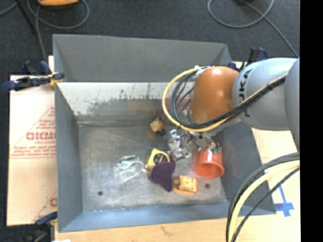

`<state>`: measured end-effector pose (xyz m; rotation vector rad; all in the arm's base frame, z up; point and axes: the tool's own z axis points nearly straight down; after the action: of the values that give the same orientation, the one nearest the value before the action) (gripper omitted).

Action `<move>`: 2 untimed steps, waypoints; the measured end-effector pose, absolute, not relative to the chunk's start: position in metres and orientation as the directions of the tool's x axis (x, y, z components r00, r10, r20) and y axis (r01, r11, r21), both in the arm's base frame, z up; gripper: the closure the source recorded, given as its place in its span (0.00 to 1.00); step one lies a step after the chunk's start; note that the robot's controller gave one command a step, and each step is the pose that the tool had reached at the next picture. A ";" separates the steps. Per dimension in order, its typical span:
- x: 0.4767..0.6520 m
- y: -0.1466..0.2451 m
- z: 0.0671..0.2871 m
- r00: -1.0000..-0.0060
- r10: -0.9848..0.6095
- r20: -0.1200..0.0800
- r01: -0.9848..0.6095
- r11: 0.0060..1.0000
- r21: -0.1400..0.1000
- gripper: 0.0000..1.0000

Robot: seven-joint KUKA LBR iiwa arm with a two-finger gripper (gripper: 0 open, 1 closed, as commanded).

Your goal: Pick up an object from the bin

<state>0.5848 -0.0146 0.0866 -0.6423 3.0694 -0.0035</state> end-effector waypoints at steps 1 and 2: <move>0.584 -0.015 0.092 -0.916 -0.401 -0.003 -0.401 0.916 -0.002 1.00; 0.585 -0.015 0.099 -0.916 -0.400 -0.003 -0.400 0.916 -0.003 1.00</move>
Offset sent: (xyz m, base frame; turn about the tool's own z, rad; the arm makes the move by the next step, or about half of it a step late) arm 0.0002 0.0000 0.0110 0.0000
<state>0.5850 -0.0149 0.0988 -0.6417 3.0714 -0.0031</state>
